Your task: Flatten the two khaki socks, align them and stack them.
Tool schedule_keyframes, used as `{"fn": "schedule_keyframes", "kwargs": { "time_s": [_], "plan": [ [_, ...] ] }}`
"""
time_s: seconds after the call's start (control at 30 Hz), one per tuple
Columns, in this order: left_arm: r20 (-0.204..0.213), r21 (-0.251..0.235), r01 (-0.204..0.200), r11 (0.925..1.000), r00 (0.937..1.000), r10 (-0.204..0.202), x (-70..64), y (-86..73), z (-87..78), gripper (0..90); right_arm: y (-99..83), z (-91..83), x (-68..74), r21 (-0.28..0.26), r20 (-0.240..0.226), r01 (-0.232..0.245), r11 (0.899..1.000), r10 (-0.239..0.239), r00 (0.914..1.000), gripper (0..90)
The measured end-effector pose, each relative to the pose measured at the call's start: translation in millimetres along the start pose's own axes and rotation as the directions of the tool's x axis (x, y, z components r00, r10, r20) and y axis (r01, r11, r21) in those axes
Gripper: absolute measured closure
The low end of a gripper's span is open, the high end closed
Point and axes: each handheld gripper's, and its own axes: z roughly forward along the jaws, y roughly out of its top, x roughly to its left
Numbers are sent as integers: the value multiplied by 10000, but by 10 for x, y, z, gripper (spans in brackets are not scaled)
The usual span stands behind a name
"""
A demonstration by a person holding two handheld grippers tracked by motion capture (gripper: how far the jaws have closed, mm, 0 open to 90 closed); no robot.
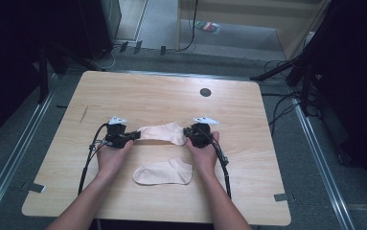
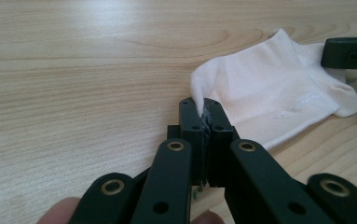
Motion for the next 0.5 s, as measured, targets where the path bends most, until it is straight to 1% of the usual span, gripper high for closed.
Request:
{"fn": "schedule_keyframes", "kwargs": {
  "time_s": [0.1,0.17,0.2,0.23,0.3,0.33,0.43,0.47,0.5],
  "plan": [
    [38,-168,-80,9998,10000,80,8,-1,-37,900,-2,1,8,0,-24,157,9999,-157,9999,864],
    [177,-327,-151,9994,9997,157,-2,6,-83,900,-3,-4,10,-16,-4,180,9998,-180,9998,867],
    [216,-405,-118,9991,9997,126,-13,9,-99,900,-9,-19,16,-137,-25,163,9998,-163,9999,871],
    [281,-477,-191,9987,9994,205,-21,15,-132,900,-12,-31,13,-226,-96,229,9995,-231,9997,872],
    [342,-613,-290,9977,9989,312,-39,22,-195,900,-3,-95,17,-429,-211,148,9990,-157,9997,875],
    [342,-613,-290,9977,9989,312,-39,22,-195,900,-3,-95,17,-429,-211,148,9990,-157,9997,875],
    [411,-788,-358,9962,9984,392,-50,15,-268,900,33,-184,24,-677,-330,62,9977,-85,9994,876],
    [433,-839,-343,9959,9983,380,-55,12,-285,900,50,-234,29,-751,-353,46,9972,-72,9994,877],
    [455,-919,-366,9951,9981,409,-59,7,-313,900,76,-314,36,-885,-353,149,9960,-181,9992,878]
  ]
}}
